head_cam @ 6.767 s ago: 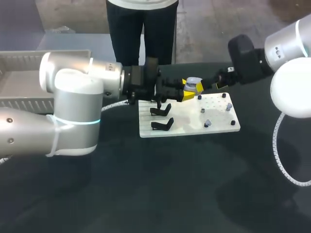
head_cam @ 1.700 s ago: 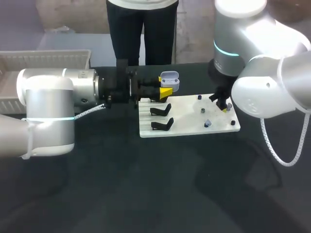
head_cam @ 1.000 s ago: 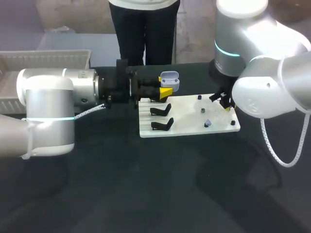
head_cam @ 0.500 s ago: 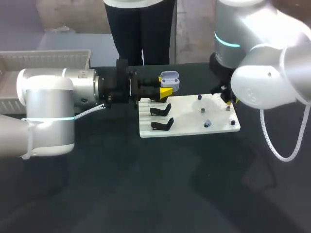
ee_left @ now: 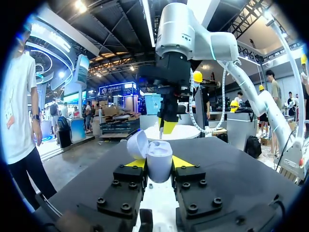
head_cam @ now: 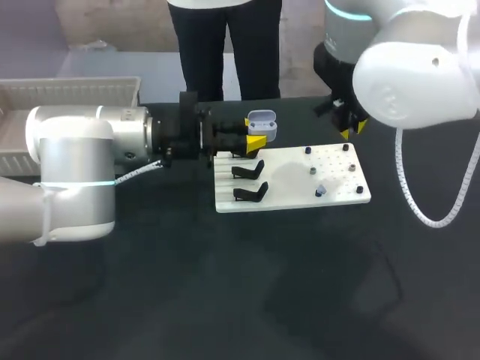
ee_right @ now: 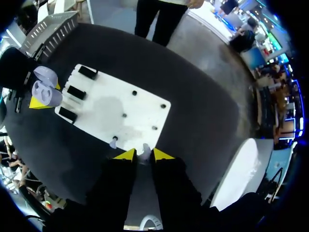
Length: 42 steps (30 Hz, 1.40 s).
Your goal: Pick up each earbud case from the left stands, insert the matching earbuds, close the lid, and place the case in the box.
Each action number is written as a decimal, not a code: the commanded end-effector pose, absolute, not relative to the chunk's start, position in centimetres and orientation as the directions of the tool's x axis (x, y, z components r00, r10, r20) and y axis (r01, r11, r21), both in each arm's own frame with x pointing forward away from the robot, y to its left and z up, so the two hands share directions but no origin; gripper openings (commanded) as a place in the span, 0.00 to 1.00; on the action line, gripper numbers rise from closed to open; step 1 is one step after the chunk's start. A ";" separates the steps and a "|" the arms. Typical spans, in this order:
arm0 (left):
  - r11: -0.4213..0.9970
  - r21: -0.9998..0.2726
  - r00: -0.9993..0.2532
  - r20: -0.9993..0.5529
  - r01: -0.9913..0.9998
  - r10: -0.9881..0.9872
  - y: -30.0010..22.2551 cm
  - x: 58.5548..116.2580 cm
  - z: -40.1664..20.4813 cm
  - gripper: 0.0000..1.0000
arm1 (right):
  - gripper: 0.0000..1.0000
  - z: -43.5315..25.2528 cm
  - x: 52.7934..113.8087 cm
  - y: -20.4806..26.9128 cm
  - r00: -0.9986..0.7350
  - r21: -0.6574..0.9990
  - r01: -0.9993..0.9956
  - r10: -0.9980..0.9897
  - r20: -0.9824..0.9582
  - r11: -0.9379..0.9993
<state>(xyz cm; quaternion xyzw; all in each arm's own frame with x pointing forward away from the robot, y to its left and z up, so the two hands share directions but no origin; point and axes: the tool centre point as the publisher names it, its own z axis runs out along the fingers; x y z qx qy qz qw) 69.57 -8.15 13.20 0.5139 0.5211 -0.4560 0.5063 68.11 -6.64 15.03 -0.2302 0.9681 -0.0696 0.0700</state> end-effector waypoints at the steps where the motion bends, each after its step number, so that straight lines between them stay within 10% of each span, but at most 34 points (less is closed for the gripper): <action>1: 0.063 0.047 0.042 -0.996 0.997 0.074 -8.2 69.4 13.2 0.00 | 0.00 16.8 66.9 -5.9 -0.887 -0.169 -0.434 -0.453 -0.096 0.885; 20: 0.063 0.047 0.042 -0.996 0.997 0.074 -8.2 69.4 13.2 0.00 | 0.00 17.4 66.5 -4.9 -0.886 -0.157 -0.422 -0.443 -0.135 0.893; 30: 0.063 0.047 0.042 -0.996 0.997 0.074 -8.2 69.4 13.2 0.00 | 0.00 18.7 65.3 -2.2 -0.921 -0.113 0.377 0.360 -0.152 0.919; 42: 0.063 0.047 0.042 -0.996 0.997 0.074 -8.2 69.4 13.2 0.00 | 0.00 19.4 65.3 0.4 -0.895 -0.128 0.441 0.426 -0.131 0.888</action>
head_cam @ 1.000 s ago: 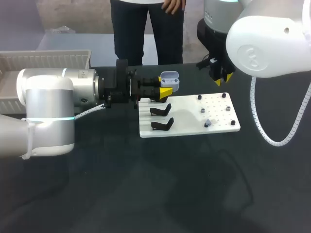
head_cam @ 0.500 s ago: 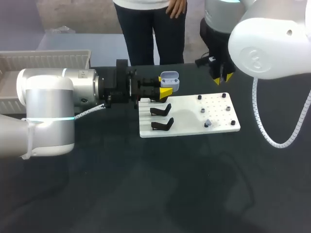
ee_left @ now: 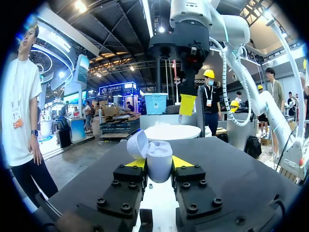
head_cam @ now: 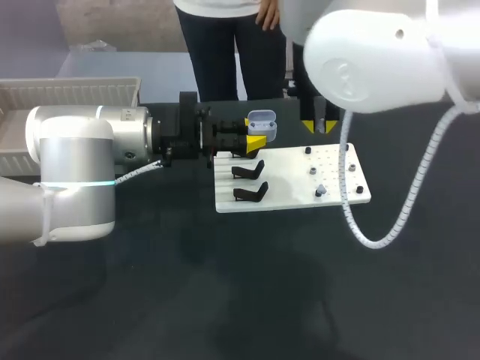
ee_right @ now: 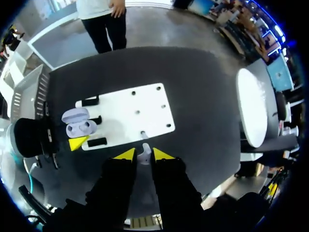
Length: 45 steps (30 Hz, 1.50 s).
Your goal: Pick up each earbud case from the left stands, insert the matching earbuds, close the lid, and place the case in the box.
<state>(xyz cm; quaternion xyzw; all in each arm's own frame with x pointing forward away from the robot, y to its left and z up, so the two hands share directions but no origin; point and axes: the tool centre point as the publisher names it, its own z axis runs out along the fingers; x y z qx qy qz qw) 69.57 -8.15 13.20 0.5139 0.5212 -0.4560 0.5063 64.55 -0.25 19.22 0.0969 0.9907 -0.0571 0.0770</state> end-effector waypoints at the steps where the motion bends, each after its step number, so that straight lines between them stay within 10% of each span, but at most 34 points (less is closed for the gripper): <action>1: 0.063 0.047 0.042 -0.996 0.997 0.074 -8.2 69.4 13.2 0.00 | 0.00 19.4 65.3 0.4 -0.895 -0.128 0.441 0.426 -0.131 0.888; 45: 0.063 0.047 0.042 -0.996 0.997 0.074 -8.2 69.4 13.2 0.00 | 0.00 19.8 67.9 7.8 -0.878 0.038 0.463 0.464 -0.118 0.886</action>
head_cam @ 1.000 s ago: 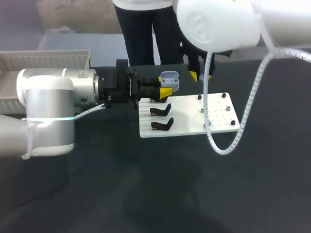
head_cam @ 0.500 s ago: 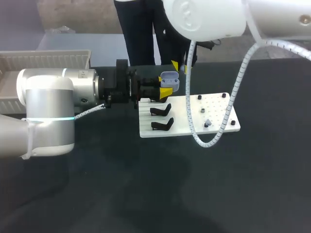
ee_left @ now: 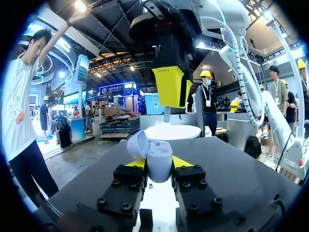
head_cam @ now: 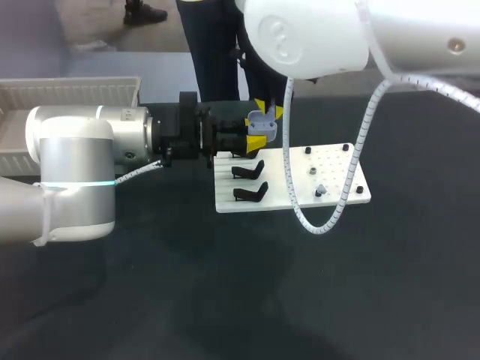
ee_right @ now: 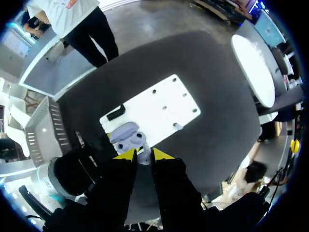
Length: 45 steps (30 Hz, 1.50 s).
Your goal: Pick up each earbud case from the left stands, insert the matching earbuds, close the lid, and place the case in the box.
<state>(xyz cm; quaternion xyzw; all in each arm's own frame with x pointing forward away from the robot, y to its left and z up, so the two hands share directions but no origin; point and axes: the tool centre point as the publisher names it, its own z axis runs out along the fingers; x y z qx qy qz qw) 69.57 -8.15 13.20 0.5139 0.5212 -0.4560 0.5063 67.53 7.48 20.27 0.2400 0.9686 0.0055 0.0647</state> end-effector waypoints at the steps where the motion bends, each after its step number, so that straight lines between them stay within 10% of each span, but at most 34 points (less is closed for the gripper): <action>1: 0.063 0.047 0.042 -0.996 0.997 0.074 -8.2 69.4 13.2 0.00 | 0.00 19.6 67.9 7.8 -0.878 0.037 0.463 0.464 -0.118 0.886; 45: 0.063 0.047 0.042 -0.996 0.997 0.074 -8.2 69.4 13.2 0.00 | 0.00 18.5 68.6 8.0 -0.894 0.000 0.437 0.435 -0.112 0.899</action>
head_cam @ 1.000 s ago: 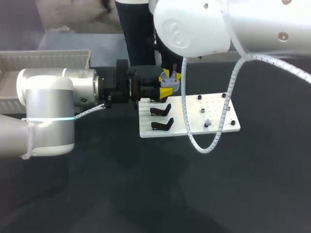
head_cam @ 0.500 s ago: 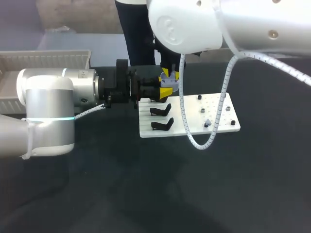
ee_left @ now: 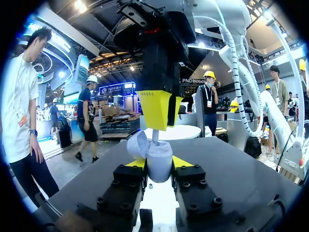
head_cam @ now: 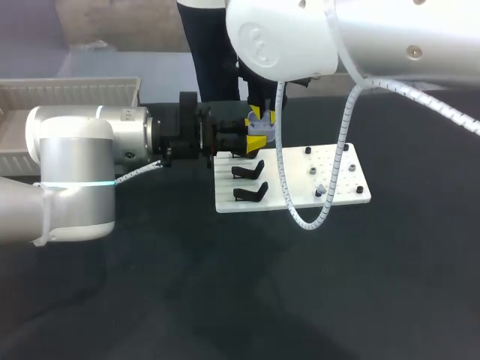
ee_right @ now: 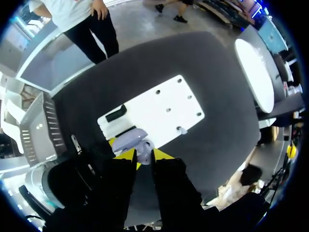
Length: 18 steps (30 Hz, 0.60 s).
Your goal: Pick up each earbud case from the left stands, insert the matching earbuds, close the lid, and place the case in the box.
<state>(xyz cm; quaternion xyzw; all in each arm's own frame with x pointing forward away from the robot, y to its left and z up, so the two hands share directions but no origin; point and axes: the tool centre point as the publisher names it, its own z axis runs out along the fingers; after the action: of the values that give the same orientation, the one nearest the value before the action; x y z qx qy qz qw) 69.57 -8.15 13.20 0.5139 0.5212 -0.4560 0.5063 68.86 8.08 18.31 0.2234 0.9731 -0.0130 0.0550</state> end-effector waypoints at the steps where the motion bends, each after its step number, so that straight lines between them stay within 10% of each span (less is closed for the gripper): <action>1: 0.063 0.047 0.042 -0.996 0.997 0.074 -8.2 69.4 13.2 0.00 | 0.00 18.5 68.6 8.1 -0.894 0.000 0.437 0.435 -0.112 0.899; 18: 0.063 0.047 0.042 -0.996 0.997 0.074 -8.2 69.4 13.2 0.00 | 0.00 17.6 69.2 7.9 -0.890 -0.005 0.447 0.444 -0.099 0.894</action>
<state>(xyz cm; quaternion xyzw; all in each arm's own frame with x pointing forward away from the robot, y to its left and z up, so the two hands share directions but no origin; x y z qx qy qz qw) 69.57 -8.15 13.20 0.5139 0.5212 -0.4560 0.5063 68.95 7.83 17.73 0.2291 0.9721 -0.0128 0.0494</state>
